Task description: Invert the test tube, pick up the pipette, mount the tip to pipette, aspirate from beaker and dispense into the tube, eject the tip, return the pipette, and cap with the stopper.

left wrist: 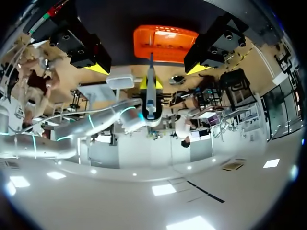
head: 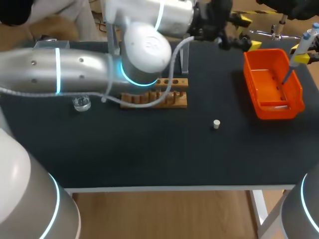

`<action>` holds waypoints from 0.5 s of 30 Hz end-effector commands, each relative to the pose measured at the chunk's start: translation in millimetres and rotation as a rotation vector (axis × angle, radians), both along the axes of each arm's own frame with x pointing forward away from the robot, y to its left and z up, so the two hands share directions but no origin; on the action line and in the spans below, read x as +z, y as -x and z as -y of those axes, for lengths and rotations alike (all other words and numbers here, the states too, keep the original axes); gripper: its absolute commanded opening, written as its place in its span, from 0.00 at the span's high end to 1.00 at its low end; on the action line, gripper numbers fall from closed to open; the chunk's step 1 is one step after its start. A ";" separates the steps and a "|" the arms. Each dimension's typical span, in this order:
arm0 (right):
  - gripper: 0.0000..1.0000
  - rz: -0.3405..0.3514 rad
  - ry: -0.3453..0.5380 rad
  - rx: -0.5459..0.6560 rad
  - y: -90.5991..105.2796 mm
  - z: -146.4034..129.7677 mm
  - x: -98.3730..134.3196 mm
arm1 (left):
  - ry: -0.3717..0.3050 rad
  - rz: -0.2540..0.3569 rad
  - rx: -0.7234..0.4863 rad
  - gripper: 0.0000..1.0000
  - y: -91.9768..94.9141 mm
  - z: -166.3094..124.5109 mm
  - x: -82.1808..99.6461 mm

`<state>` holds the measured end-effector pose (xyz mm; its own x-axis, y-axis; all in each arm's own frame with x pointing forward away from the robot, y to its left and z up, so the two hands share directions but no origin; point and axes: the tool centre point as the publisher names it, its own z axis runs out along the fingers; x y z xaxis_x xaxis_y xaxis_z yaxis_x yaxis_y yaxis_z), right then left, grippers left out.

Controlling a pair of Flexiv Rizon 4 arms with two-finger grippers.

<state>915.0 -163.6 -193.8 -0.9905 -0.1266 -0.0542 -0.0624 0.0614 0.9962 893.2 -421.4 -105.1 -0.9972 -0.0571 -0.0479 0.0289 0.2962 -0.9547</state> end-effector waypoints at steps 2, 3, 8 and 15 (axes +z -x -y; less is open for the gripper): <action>1.00 0.000 0.004 0.001 0.4 0.7 1.3 | 0.198 -0.021 -0.070 0.00 7.5 -30.5 -8.9; 1.00 0.000 0.004 0.001 0.4 0.7 1.3 | 0.197 -0.027 -0.058 0.00 9.3 -33.7 -10.9; 1.00 0.000 0.004 0.001 0.4 0.7 1.3 | 0.204 -0.043 -0.010 0.00 19.8 -51.5 -22.5; 1.00 0.000 0.004 0.001 0.4 0.7 1.3 | 0.221 -0.056 0.054 0.00 34.7 -75.9 -40.4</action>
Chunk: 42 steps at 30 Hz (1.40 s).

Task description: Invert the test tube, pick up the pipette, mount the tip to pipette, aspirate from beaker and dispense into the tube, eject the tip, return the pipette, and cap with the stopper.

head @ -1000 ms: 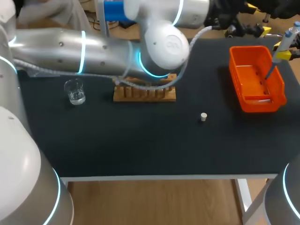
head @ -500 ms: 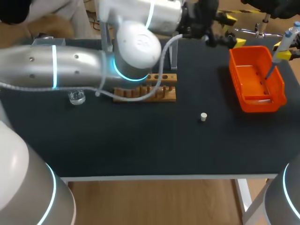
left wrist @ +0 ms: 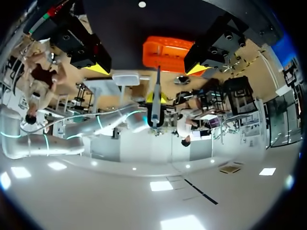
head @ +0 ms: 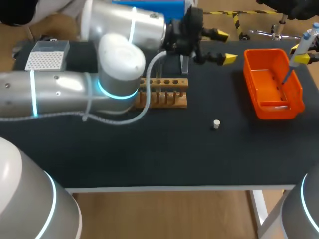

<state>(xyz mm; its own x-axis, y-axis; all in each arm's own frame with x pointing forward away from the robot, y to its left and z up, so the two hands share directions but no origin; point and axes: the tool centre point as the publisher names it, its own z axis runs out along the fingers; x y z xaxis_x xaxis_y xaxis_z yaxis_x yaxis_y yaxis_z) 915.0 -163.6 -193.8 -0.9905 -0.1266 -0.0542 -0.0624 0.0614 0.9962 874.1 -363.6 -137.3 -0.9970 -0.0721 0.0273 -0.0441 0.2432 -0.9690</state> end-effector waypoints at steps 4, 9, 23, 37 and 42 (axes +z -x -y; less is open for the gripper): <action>1.00 0.000 0.004 0.001 0.4 0.7 1.3 | 0.180 0.015 0.079 0.00 22.2 -32.6 -16.5; 1.00 0.000 0.004 0.001 0.4 0.7 1.3 | 0.192 0.021 0.111 0.00 28.5 -50.9 -20.6; 1.00 0.000 0.004 0.001 0.4 0.7 1.3 | 0.221 0.044 0.169 0.00 36.8 -97.7 -33.1; 1.00 0.000 0.004 0.001 0.4 0.7 1.3 | 0.221 0.076 0.148 0.00 39.7 -113.1 -22.2; 1.00 0.000 0.004 0.001 0.4 0.7 1.3 | 0.206 0.068 0.159 0.00 37.0 -115.9 -21.2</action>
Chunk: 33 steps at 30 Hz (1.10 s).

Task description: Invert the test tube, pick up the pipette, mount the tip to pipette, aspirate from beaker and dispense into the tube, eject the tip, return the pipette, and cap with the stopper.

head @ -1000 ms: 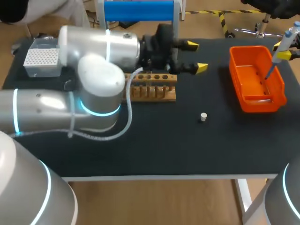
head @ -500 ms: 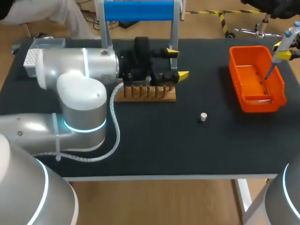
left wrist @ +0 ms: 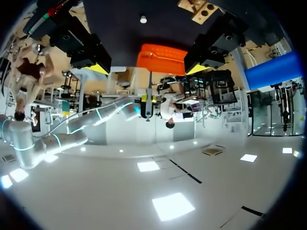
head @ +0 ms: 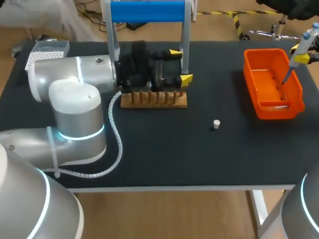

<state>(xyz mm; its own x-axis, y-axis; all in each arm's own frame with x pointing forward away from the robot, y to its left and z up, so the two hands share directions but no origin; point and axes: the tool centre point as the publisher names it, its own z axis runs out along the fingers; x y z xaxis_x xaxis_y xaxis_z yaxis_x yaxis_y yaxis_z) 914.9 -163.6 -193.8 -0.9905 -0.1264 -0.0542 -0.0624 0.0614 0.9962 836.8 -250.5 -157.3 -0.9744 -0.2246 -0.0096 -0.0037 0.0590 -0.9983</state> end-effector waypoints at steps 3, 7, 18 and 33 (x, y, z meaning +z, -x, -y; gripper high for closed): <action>1.00 0.000 0.004 0.001 0.3 0.7 1.3 | 0.022 0.003 0.009 0.00 -0.3 -5.5 -1.7; 1.00 0.000 0.004 0.001 0.3 0.7 1.3 | 0.011 -0.006 0.008 0.00 0.0 -6.5 -2.2; 1.00 0.000 0.004 0.001 0.3 0.7 1.3 | -0.016 -0.023 0.023 0.00 0.4 -8.1 -2.0; 1.00 0.000 0.004 0.001 0.3 0.7 1.3 | -0.016 -0.023 0.023 0.00 0.4 -8.1 -2.0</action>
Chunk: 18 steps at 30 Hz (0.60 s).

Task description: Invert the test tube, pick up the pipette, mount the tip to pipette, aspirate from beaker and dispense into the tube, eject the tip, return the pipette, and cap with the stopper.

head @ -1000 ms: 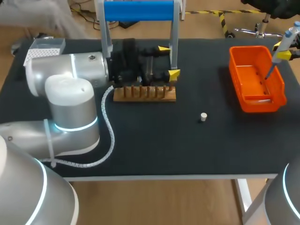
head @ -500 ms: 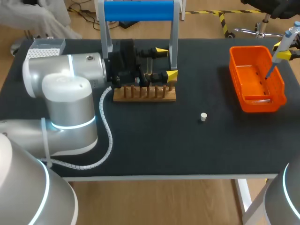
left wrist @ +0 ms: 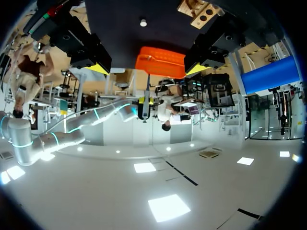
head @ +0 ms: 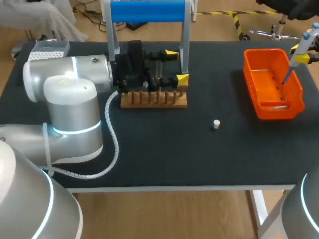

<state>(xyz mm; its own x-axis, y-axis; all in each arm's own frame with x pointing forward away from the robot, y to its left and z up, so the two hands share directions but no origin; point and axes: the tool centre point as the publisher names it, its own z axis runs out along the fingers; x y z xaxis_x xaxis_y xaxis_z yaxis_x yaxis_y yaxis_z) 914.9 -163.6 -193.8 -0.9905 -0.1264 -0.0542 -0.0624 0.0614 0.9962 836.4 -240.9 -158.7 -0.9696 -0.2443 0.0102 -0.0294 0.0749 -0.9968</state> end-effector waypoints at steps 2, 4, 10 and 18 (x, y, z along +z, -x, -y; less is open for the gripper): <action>1.00 0.000 0.004 0.001 0.3 0.7 1.3 | 0.000 0.001 0.003 0.00 0.0 1.5 -0.6; 1.00 0.000 0.004 0.001 0.3 0.7 1.3 | 0.000 0.001 0.003 0.00 0.0 1.5 -0.6; 1.00 0.020 0.003 0.013 10.0 -21.4 11.0 | 0.000 0.001 0.003 0.00 0.0 1.5 -0.6; 1.00 0.032 0.031 -0.008 24.5 -52.6 13.3 | 0.000 0.001 0.003 0.00 0.0 1.5 -0.6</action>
